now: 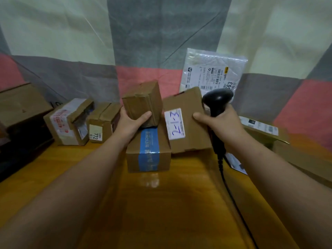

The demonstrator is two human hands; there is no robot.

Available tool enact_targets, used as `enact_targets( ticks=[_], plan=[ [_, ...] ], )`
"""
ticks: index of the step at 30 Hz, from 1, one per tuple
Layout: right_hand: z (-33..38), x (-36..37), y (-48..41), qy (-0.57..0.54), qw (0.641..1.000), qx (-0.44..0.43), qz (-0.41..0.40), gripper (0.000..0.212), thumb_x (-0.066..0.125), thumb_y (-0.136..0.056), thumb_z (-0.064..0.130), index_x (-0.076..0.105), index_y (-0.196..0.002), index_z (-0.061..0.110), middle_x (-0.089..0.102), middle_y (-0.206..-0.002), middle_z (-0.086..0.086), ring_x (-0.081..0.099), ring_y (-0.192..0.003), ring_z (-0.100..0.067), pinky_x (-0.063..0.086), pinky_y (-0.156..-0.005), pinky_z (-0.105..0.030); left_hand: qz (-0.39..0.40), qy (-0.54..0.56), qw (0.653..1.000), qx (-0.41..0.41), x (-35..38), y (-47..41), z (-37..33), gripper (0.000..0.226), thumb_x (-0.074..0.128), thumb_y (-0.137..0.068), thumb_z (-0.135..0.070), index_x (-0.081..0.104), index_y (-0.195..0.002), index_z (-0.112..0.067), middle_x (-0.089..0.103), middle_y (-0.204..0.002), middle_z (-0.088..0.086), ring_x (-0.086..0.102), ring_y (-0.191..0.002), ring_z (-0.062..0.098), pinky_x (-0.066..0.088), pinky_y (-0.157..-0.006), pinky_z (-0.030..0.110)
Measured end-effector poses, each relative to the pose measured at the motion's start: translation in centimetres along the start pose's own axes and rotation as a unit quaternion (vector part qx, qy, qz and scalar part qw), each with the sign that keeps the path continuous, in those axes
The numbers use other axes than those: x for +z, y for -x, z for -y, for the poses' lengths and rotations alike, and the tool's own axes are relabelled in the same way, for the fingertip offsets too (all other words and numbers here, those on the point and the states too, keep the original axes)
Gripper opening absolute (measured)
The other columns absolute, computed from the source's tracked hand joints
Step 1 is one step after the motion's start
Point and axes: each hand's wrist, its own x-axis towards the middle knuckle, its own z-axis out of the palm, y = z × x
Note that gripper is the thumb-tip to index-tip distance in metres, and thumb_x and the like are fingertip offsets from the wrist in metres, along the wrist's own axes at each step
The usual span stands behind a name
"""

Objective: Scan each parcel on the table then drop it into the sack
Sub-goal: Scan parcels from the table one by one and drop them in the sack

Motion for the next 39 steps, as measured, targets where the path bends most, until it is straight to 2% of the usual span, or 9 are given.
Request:
enact_targets(
  ticks=[3,5,8,13,19,23,26,35,39],
  plan=[
    [1.5,1.8,-0.7,-0.037,0.999,0.022,-0.005,0.057,0.082,-0.072,0.034,0.055,-0.118,0.013,0.067,-0.106,-0.004,0.067,-0.091,-0.018,0.055,-0.076,-0.034,0.016,0.017,1.0,-0.003,-0.7,0.1,0.1,0.082,0.072,-0.082,-0.037,0.027,-0.147,-0.018,0.05,-0.13,-0.008,0.048,-0.113,0.006,0.038,-0.091,0.014],
    [1.6,3.4,-0.9,-0.051,0.997,0.057,0.006,0.051,0.08,-0.074,0.034,0.058,-0.115,0.011,0.069,-0.103,-0.008,0.068,-0.087,-0.02,0.054,-0.07,-0.031,0.047,0.046,0.997,-0.027,-1.4,0.0,0.3,0.089,0.071,-0.074,-0.058,0.028,-0.146,-0.027,0.049,-0.138,-0.007,0.048,-0.123,0.013,0.038,-0.107,0.032],
    [0.7,5.7,-0.3,-0.042,0.997,0.07,-0.006,0.067,0.08,-0.073,0.033,0.049,-0.128,0.012,0.065,-0.111,-0.007,0.065,-0.096,-0.022,0.054,-0.074,-0.031,0.073,0.091,0.99,-0.083,-2.2,0.5,0.1,0.107,0.061,-0.056,-0.086,0.024,-0.146,-0.04,0.042,-0.146,-0.007,0.044,-0.129,0.019,0.037,-0.109,0.047],
    [-0.6,7.9,1.3,-0.158,0.982,0.1,0.0,0.064,0.083,-0.071,0.018,0.051,-0.125,0.009,0.069,-0.106,-0.012,0.071,-0.089,-0.024,0.059,-0.08,-0.042,0.052,0.161,0.977,-0.131,-2.5,1.1,0.0,0.08,0.051,-0.082,-0.069,0.016,-0.148,-0.041,0.047,-0.131,-0.007,0.05,-0.102,0.017,0.044,-0.084,0.04],
    [-0.5,8.2,3.5,-0.188,0.977,0.099,-0.001,0.058,0.08,-0.076,0.014,0.042,-0.12,0.018,0.062,-0.1,0.0,0.066,-0.09,-0.018,0.057,-0.074,-0.033,0.009,0.201,0.973,-0.115,-2.4,3.2,-0.4,0.093,0.071,-0.078,-0.048,0.011,-0.149,-0.038,0.043,-0.143,0.0,0.051,-0.109,0.021,0.047,-0.097,0.045],
    [0.1,6.9,5.9,-0.177,0.979,0.098,0.021,0.055,0.077,-0.079,0.013,0.042,-0.122,0.018,0.064,-0.104,-0.002,0.067,-0.087,-0.015,0.055,-0.062,-0.023,0.004,0.175,0.98,-0.097,-2.9,6.5,-0.8,0.118,0.087,-0.047,-0.058,0.019,-0.143,-0.042,0.046,-0.139,-0.001,0.052,-0.119,0.023,0.046,-0.101,0.048],
    [0.1,5.5,8.7,-0.162,0.977,0.128,0.05,0.055,0.077,-0.079,0.014,0.046,-0.124,0.014,0.066,-0.109,-0.009,0.069,-0.089,-0.021,0.058,-0.068,-0.031,-0.005,0.155,0.983,-0.102,-3.8,10.4,-1.2,0.13,0.086,-0.032,-0.069,0.019,-0.14,-0.048,0.042,-0.143,-0.004,0.05,-0.124,0.022,0.045,-0.102,0.049],
    [2.2,-0.1,21.3,-0.114,0.972,0.17,0.12,0.057,0.079,-0.077,0.017,0.046,-0.123,0.016,0.067,-0.105,-0.012,0.069,-0.089,-0.026,0.058,-0.075,-0.04,-0.039,0.13,0.984,-0.114,-6.8,26.5,-2.8,0.127,0.081,-0.032,-0.077,0.013,-0.137,-0.056,0.034,-0.148,-0.005,0.045,-0.129,0.021,0.043,-0.104,0.049],
    [3.6,-1.7,25.0,-0.018,0.982,0.143,0.122,0.064,0.08,-0.076,0.025,0.045,-0.129,0.014,0.063,-0.114,-0.008,0.065,-0.098,-0.023,0.054,-0.081,-0.037,-0.049,0.175,0.975,-0.13,-7.9,31.3,-4.8,0.113,0.075,-0.028,-0.084,0.03,-0.126,-0.051,0.044,-0.136,-0.004,0.05,-0.121,0.021,0.047,-0.099,0.05]
  ],
)
